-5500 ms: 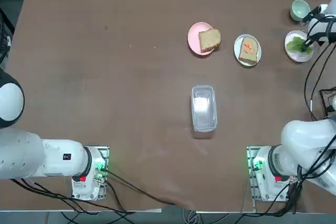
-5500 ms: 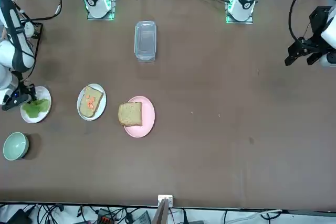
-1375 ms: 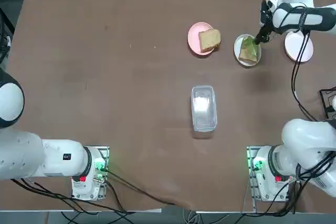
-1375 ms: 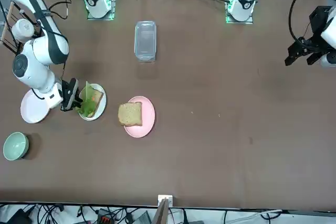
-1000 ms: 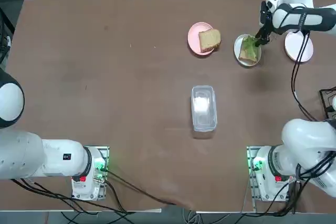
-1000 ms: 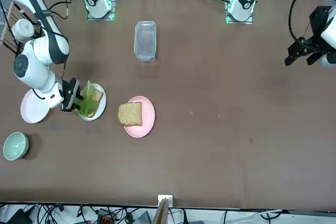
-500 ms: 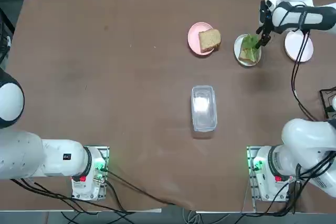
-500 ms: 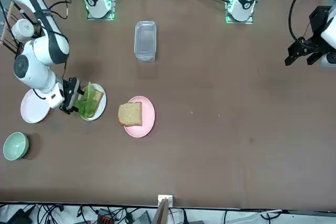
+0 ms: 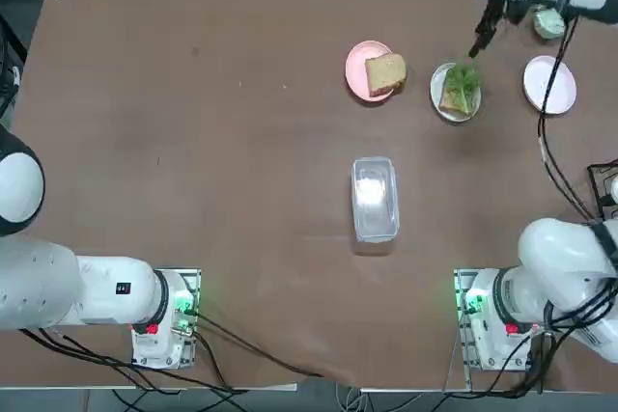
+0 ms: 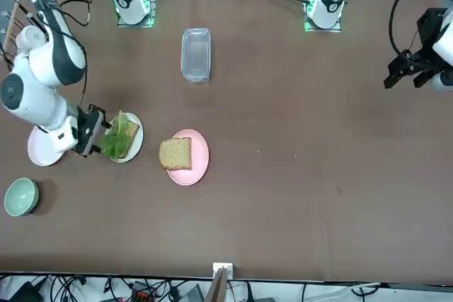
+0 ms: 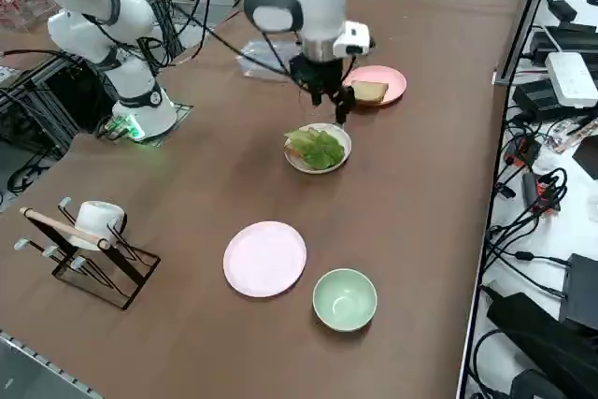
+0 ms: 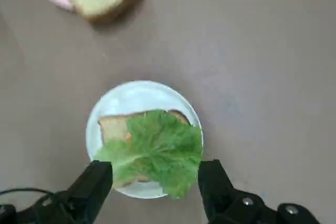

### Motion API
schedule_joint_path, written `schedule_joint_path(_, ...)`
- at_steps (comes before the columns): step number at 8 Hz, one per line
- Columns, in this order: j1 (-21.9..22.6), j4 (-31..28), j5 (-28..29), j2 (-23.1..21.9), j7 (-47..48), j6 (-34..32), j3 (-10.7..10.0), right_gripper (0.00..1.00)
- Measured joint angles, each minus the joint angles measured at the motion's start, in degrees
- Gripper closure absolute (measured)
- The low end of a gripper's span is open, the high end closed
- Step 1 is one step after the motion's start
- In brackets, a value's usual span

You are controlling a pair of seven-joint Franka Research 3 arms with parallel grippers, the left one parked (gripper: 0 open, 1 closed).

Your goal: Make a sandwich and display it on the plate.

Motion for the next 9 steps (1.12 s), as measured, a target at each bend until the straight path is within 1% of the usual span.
schedule_joint_path(1,1.1,2.0,2.3,0.2,6.1,-1.4,0.3,0.0)
schedule_joint_path(3,2.3,3.8,12.6,1.6,15.0,-1.7,0.2,0.0)
schedule_joint_path(4,2.8,4.3,15.6,2.9,19.7,-1.6,0.1,0.0)
schedule_joint_path(5,3.5,5.0,16.8,5.1,24.4,-0.8,0.1,0.01)
schedule_joint_path(6,4.1,5.6,17.1,8.2,27.6,0.7,0.0,0.01)
schedule_joint_path(8,4.6,6.1,17.2,15.7,28.5,4.1,-0.4,0.01)
schedule_joint_path(9,4.7,6.2,17.2,19.1,27.0,5.4,-0.4,0.01)
